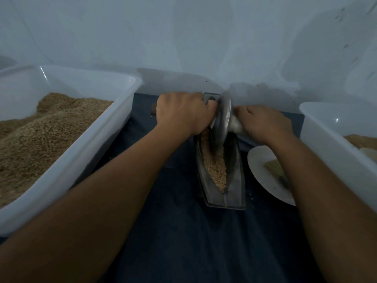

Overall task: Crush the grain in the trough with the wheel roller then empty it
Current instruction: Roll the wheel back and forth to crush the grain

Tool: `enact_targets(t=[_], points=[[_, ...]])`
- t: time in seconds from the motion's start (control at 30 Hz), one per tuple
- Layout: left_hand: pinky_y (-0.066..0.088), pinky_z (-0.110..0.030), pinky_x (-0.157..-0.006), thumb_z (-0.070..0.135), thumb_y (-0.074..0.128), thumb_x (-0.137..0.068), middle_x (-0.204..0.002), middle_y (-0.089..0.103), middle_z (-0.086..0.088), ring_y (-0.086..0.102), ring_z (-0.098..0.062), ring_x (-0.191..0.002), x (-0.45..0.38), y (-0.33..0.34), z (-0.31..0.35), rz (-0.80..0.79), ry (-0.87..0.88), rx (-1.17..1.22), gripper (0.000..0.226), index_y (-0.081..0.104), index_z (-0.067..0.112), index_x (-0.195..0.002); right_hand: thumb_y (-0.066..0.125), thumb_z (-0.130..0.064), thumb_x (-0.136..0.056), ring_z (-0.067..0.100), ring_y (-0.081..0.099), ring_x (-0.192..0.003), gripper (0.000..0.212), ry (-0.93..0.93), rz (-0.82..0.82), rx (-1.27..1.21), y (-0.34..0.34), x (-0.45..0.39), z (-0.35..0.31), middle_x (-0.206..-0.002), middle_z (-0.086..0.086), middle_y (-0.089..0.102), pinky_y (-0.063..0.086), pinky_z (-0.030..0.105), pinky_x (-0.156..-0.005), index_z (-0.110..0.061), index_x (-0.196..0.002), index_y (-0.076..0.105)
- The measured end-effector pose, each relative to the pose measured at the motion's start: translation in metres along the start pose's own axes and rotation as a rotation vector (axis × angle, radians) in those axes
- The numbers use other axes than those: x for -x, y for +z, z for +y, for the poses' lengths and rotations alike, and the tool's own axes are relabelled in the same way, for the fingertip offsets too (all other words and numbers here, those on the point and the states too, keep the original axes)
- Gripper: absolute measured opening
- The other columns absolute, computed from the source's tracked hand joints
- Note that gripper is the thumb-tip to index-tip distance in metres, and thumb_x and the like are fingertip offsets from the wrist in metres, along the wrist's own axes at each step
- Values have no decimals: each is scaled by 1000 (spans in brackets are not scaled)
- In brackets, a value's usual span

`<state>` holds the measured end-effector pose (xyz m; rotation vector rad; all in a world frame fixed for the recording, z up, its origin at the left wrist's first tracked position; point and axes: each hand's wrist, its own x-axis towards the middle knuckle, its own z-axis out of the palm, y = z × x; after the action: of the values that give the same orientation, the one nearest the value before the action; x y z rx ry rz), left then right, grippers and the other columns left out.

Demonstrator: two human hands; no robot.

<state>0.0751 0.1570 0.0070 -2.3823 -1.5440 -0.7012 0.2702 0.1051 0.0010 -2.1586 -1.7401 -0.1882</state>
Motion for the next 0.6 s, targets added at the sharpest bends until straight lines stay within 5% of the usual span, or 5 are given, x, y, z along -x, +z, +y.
enact_targets(t=[0.2,0.43,0.6], points=[[29,-36,-64,62,19,-93,-97,68,-7,54,-29,-78,-10,5,-1,-13,-1,-3,51,55,27,-83,25,-61,-92,14,38,-60,56,22,24,-32,3,-12,1,-82,2,54,24,28,-53,-25,-91,68],[28,-36,-62,61,19,-93,-77,50,-2,44,-25,-68,-13,6,-2,-40,-23,2,52,55,25,-92,23,-63,-92,8,38,-59,60,18,49,-17,6,-12,2,-68,-9,47,25,28,-53,-22,-86,66],[33,-38,-65,59,18,-94,-83,60,-5,46,-26,-69,-4,6,-5,-39,-31,41,49,50,24,-86,23,-64,-92,11,41,-60,59,-41,26,9,-1,-8,0,-76,0,56,26,29,-53,-21,-81,62]])
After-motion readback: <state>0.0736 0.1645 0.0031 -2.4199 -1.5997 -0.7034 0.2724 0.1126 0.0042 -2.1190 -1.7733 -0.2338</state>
